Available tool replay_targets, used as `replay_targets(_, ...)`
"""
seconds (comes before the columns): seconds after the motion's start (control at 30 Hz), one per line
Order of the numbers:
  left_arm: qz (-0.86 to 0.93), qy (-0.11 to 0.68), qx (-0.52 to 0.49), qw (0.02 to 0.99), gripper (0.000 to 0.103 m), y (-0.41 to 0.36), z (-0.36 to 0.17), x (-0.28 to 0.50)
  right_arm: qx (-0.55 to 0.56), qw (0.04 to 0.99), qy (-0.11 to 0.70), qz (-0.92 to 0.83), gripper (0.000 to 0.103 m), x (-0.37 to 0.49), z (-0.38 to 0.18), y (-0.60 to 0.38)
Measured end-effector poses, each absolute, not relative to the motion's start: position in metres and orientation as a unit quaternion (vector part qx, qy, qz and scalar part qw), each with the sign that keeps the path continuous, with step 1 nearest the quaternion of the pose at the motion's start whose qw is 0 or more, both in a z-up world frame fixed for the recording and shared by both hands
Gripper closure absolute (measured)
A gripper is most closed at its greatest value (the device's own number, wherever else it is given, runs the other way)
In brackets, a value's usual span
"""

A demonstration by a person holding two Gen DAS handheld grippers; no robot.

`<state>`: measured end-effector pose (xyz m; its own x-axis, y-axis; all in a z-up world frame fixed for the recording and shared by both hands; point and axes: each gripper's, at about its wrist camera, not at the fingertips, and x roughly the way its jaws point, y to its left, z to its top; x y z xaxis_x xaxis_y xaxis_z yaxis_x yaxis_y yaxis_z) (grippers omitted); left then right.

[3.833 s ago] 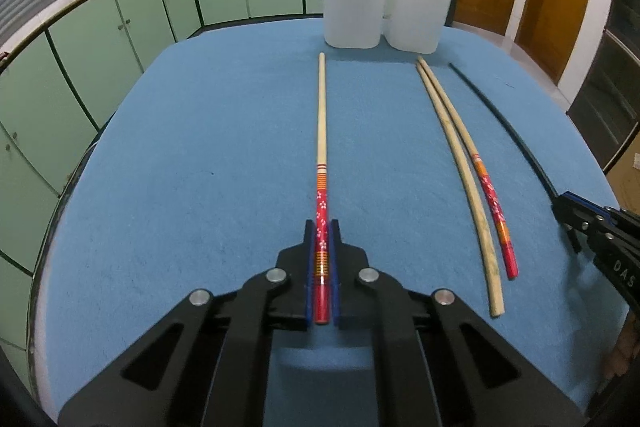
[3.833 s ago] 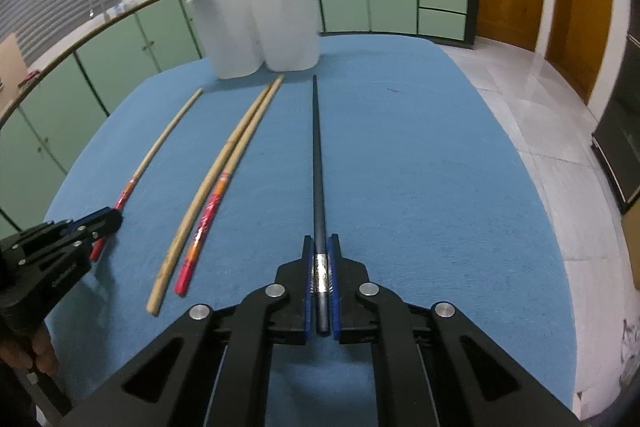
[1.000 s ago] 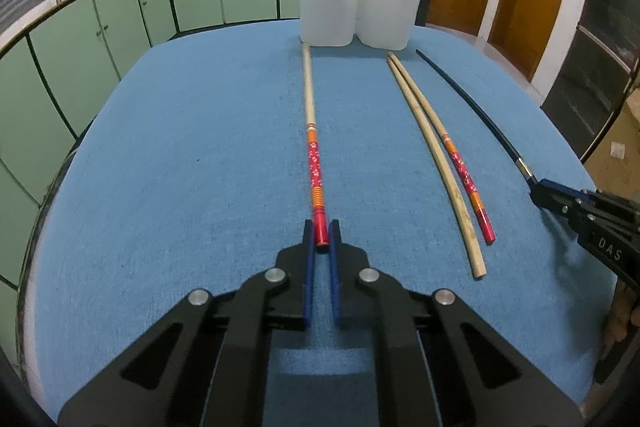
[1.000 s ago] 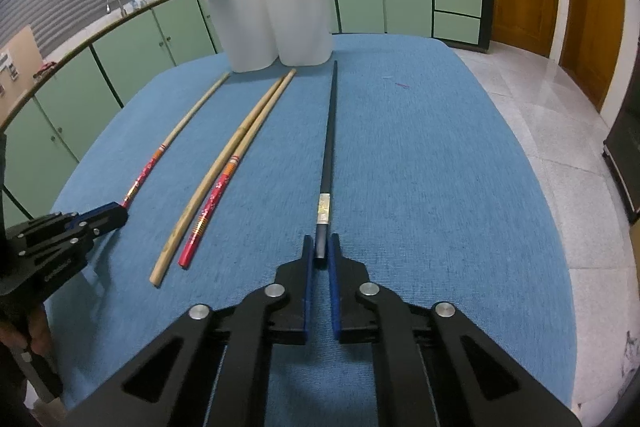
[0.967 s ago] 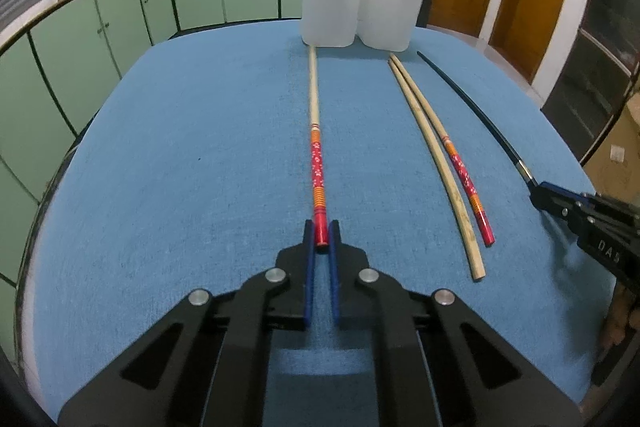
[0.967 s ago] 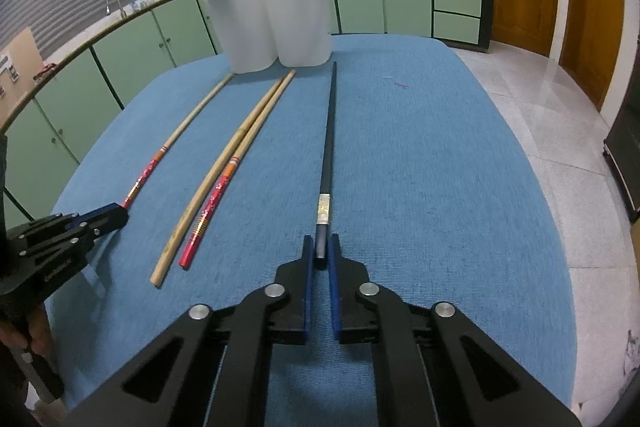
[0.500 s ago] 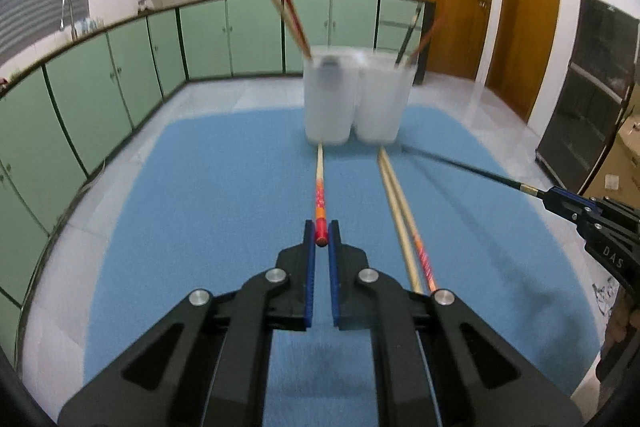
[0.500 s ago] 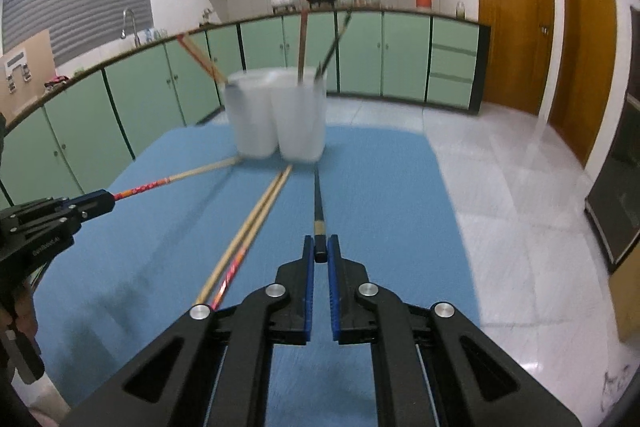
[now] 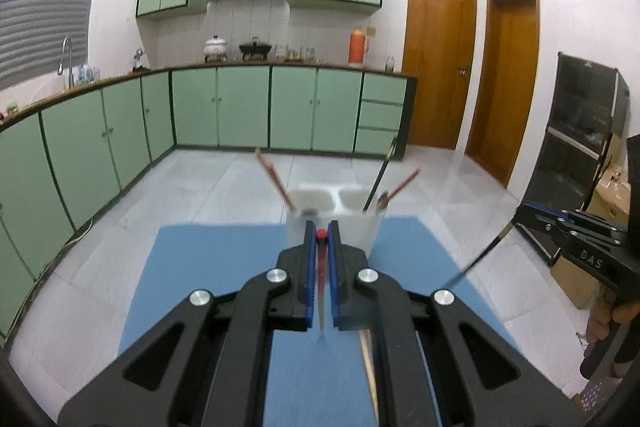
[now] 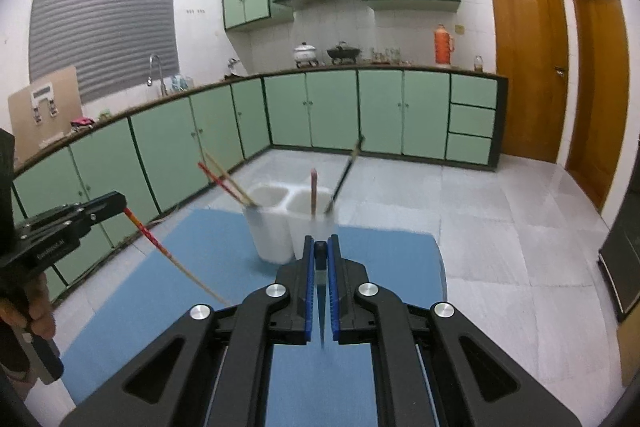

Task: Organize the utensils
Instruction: 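Lift both chopsticks and lower them into the white utensil holder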

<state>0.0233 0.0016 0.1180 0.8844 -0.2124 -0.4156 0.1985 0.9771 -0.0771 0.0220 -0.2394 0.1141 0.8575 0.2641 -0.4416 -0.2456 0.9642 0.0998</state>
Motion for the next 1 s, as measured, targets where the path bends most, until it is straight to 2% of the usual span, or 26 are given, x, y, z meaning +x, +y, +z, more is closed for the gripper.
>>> replay_targets(0.27, -0.125, 0.174, -0.019, 0.977, 0.098, -0.006, 0.156, 0.04, 0.015, 0.96, 0.214, 0.181, 0.097, 0.044, 0.153, -0.232)
replay_targets(0.67, -0.122, 0.089, -0.01, 0.989, 0.098, -0.024, 0.224, 0.091, 0.012, 0.971, 0.127, 0.2, 0.097, 0.11, 0.24, -0.208)
replay_targets(0.8, -0.119, 0.091, -0.001, 0.989, 0.098, -0.03, 0.228, 0.12, 0.017, 0.975, 0.122, 0.185, 0.097, 0.147, 0.246, -0.202)
replay_targets(1.0, -0.121, 0.129, 0.005, 0.984, 0.098, -0.036, 0.203, 0.16, 0.004, 0.977, 0.143, 0.158, 0.097, 0.2, 0.213, -0.19)
